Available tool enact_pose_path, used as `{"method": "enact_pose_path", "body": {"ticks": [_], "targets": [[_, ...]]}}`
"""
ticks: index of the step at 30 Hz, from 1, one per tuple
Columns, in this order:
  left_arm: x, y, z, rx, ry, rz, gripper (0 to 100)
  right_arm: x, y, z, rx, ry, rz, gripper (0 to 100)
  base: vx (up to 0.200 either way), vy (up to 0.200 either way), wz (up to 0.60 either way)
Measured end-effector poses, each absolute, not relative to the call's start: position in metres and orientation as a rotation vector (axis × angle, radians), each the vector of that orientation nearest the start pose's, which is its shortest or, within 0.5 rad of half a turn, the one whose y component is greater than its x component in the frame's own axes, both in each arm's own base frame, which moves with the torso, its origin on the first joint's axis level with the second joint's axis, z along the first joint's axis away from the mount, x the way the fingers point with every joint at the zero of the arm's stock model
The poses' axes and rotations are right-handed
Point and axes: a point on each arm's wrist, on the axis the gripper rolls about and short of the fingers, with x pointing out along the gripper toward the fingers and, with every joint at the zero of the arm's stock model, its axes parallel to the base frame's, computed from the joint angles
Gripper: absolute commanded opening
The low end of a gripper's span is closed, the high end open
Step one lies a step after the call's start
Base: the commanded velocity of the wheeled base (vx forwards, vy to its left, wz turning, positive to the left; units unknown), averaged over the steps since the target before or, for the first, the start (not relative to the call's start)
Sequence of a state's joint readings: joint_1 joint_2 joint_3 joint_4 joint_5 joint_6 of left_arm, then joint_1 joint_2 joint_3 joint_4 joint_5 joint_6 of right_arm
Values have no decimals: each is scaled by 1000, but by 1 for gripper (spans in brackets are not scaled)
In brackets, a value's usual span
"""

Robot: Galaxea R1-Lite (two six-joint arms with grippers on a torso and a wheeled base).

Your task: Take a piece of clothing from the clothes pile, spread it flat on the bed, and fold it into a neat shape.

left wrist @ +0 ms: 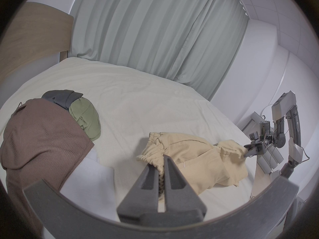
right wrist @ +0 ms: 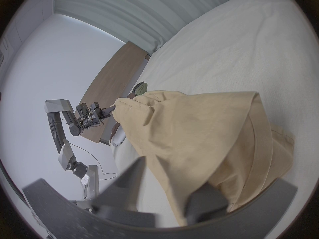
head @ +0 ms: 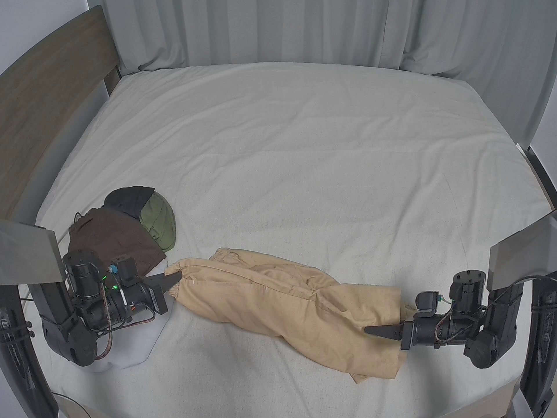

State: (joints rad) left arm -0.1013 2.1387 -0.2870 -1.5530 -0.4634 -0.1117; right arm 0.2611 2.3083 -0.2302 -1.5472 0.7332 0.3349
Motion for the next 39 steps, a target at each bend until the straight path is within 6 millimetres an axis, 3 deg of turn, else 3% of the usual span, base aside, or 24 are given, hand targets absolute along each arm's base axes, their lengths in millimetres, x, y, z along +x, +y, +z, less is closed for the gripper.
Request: {"method": "enact_pose_path", "body": {"ticks": [18,39], "targets": [[287,-40,43,-163,280,-550,0,259,81,-1,417,625,880,0,0,0,0],[296,-42,73,-200,165,-559,0,261,82,59,359,381,935,0,0,0,0]]}}
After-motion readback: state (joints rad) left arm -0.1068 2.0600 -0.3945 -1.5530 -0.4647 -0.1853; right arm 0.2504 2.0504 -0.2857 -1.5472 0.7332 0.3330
